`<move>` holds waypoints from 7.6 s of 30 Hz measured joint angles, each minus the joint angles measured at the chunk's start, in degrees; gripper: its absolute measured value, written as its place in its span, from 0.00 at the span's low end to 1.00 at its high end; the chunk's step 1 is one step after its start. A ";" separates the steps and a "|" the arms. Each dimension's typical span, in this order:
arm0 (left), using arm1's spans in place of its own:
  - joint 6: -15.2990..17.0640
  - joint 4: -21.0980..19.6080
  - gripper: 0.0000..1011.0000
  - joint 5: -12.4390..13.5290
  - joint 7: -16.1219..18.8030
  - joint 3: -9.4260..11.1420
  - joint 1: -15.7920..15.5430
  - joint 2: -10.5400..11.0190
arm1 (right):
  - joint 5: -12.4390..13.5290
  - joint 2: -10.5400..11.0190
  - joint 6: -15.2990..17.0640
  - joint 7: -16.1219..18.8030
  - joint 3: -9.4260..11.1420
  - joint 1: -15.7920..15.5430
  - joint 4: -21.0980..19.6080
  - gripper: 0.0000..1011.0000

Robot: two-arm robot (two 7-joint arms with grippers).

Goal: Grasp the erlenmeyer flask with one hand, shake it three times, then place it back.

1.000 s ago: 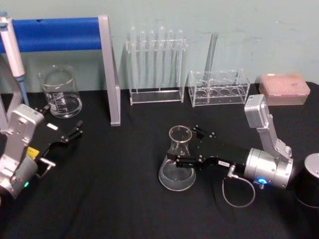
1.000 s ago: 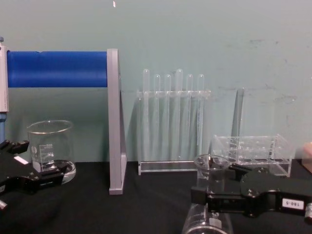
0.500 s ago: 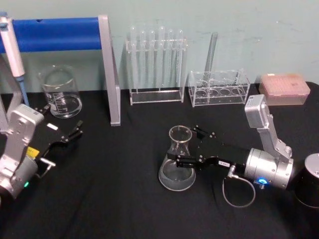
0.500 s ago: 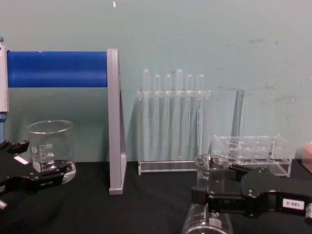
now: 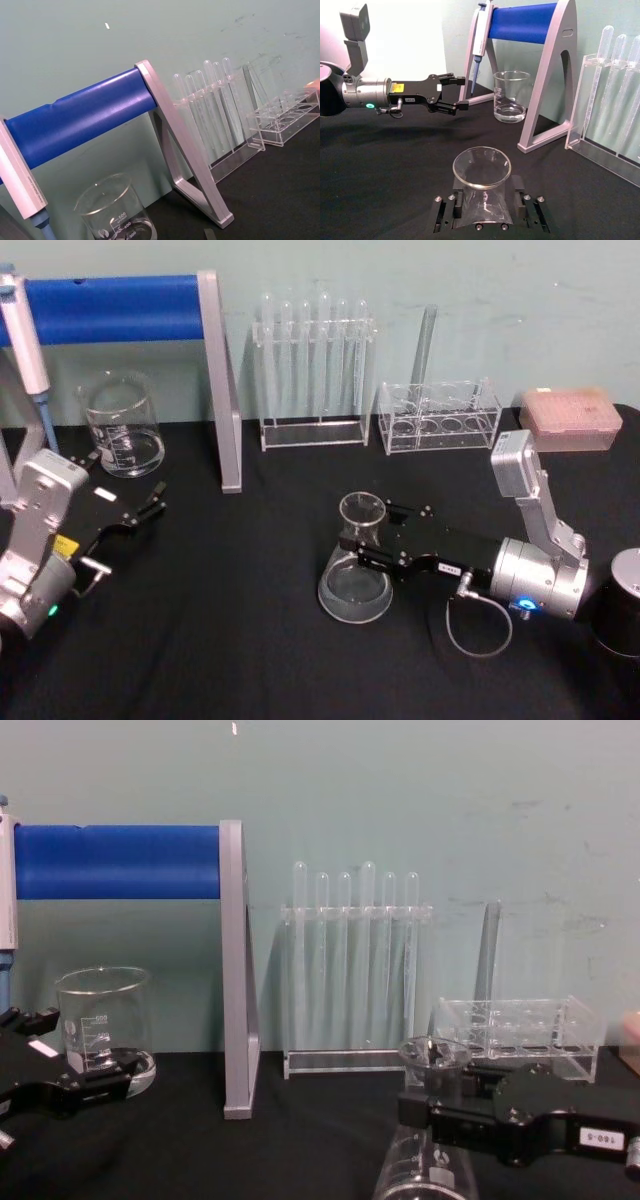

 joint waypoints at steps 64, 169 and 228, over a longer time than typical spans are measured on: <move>0.00 0.00 0.99 0.00 0.00 0.00 0.00 0.00 | -9.35 -8.06 8.85 -40.17 14.36 -9.92 -18.75 0.44; 0.00 0.00 0.99 0.00 0.00 0.00 0.00 0.00 | -11.84 -10.72 9.04 -19.78 10.33 -7.39 -16.50 0.44; 0.00 0.00 0.99 0.00 0.00 0.00 0.00 0.00 | -13.78 -13.23 9.55 -21.13 11.23 -6.58 -14.61 0.44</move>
